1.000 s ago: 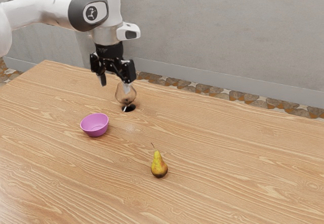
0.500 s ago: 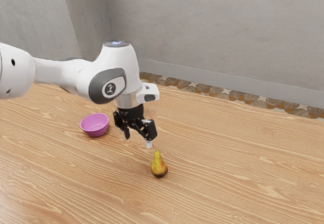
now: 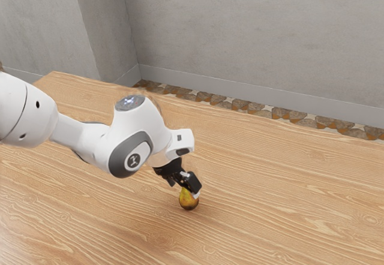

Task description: Place the pear in the bowl.

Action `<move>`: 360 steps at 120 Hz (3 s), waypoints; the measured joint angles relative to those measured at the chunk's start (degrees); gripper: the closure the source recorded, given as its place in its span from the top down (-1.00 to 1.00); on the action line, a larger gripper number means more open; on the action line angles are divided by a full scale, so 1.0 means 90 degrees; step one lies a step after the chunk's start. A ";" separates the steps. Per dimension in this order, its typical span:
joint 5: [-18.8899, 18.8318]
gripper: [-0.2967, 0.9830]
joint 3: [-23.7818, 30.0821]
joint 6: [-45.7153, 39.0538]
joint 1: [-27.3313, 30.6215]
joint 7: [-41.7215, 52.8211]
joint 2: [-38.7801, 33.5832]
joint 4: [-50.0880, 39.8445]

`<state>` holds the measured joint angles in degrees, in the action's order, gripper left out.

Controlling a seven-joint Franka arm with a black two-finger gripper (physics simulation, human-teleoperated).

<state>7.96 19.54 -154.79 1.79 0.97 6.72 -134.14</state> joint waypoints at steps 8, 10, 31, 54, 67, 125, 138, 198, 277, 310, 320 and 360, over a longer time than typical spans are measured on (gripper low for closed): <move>0.0007 0.54 -0.0003 -0.0182 0.0001 0.0119 0.0149 -0.0028; 0.0008 0.54 -0.0005 -0.0218 0.0001 0.0148 0.0180 -0.0029; 0.0012 0.54 -0.0046 -0.0469 0.0009 0.0404 0.0372 -0.0023; 0.0006 0.54 -0.0136 -0.0583 0.0015 0.0610 0.0613 0.0074; 0.0004 0.54 -0.0170 -0.0615 0.0019 0.0699 0.0829 0.0234; 0.0051 0.54 -0.0159 -0.0890 0.0013 0.0917 0.1224 0.0322; 0.0096 0.52 -0.0152 -0.0937 0.0008 0.0933 0.1238 0.0316; 0.0231 0.07 -0.0141 -0.0988 0.0007 0.0951 0.1244 0.0312; 0.0257 -0.10 -0.0143 -0.0914 0.0011 0.0931 0.1132 0.0292; 0.0212 -0.16 -0.0205 -0.0648 0.0019 0.0894 0.0580 0.0285; 0.0151 -0.16 -0.0341 -0.0431 0.0028 0.0882 0.0405 0.0315; -0.0332 -0.14 -0.1197 0.0335 0.0043 0.0841 0.0237 0.0974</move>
<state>4.97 8.77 -151.78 2.17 8.53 8.86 -125.37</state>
